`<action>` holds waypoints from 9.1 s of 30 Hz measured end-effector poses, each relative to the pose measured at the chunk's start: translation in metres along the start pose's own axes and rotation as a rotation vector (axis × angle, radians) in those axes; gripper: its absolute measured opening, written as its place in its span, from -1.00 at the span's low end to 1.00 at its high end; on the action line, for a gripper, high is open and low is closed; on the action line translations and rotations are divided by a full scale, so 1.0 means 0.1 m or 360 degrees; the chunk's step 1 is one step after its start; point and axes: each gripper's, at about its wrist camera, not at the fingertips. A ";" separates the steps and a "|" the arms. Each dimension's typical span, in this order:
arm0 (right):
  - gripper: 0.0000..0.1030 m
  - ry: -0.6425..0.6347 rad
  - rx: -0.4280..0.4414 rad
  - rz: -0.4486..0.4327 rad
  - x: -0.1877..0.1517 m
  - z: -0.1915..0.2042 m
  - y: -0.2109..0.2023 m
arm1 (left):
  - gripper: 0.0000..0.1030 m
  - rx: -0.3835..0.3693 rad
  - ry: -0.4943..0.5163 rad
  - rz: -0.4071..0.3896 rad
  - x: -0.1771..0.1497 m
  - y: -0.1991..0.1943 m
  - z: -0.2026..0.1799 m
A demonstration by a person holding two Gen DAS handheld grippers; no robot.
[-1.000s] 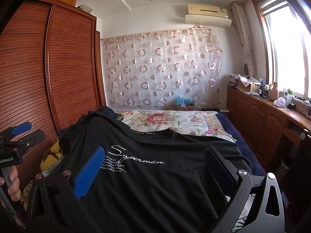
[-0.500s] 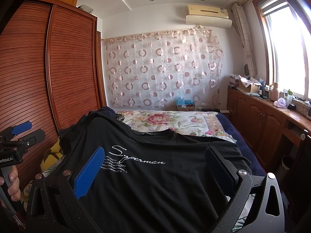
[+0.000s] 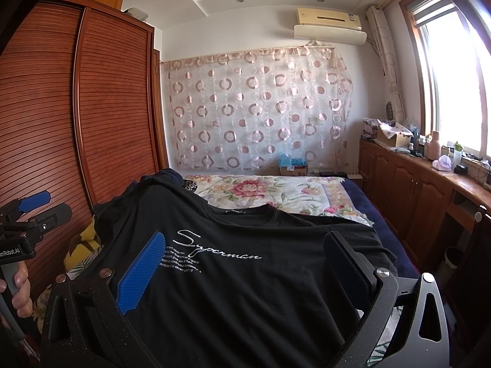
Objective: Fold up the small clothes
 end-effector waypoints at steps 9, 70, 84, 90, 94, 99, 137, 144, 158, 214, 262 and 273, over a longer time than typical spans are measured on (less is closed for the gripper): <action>0.99 -0.0001 0.0001 0.0000 0.00 0.01 0.00 | 1.00 0.0000 0.0000 -0.0003 0.00 -0.01 -0.01; 0.99 -0.0190 0.0217 0.0515 0.50 -0.20 1.50 | -0.19 0.0073 -0.0102 0.0511 -0.46 1.65 1.80; 0.99 -0.0171 0.0285 0.0536 0.64 -0.29 1.86 | -0.87 0.0145 0.0020 0.0606 -0.44 1.83 1.94; 0.99 -0.0133 0.0275 0.0549 0.60 -0.32 1.94 | -0.88 0.0037 0.0046 0.0489 0.00 1.70 1.79; 0.99 -0.0096 0.0265 0.0545 0.62 -0.34 1.95 | -0.88 -0.0101 0.0100 0.0423 0.34 1.72 1.54; 0.99 -0.0077 0.0237 0.0530 0.63 -0.33 1.95 | -0.88 -0.0238 0.0154 0.0387 0.66 1.83 1.26; 0.96 -0.0049 -0.0011 0.0481 0.75 -0.71 1.54 | 0.50 -0.0594 0.0191 0.0491 0.04 2.39 0.15; 0.74 0.0037 -0.0351 0.0482 0.68 -1.54 1.19 | 0.50 -0.0722 0.0308 0.0582 -0.18 2.64 -0.31; 0.22 0.0323 -0.0549 0.0754 0.24 -2.40 1.05 | 0.58 -0.0776 0.0440 0.0740 -0.40 2.80 -0.55; -0.22 -0.0002 -0.0178 0.0722 0.56 -1.27 1.53 | 0.99 -0.0597 0.0229 0.0424 -0.15 2.47 -0.03; -0.04 -0.0179 -0.0134 0.0682 0.81 -1.11 2.71 | 0.99 -0.0516 0.0187 0.0388 -0.13 2.43 0.06; -0.01 -0.0085 -0.0370 0.0776 0.40 -1.63 2.89 | 0.99 -0.0486 0.0145 0.0419 -0.08 2.50 0.13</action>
Point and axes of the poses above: each gripper's, at about its wrist camera, not at the fingertips, and y roughly the way its jaws point, z to its left, x to its top, and after that the axes turned 10 degrees about y, right-handed
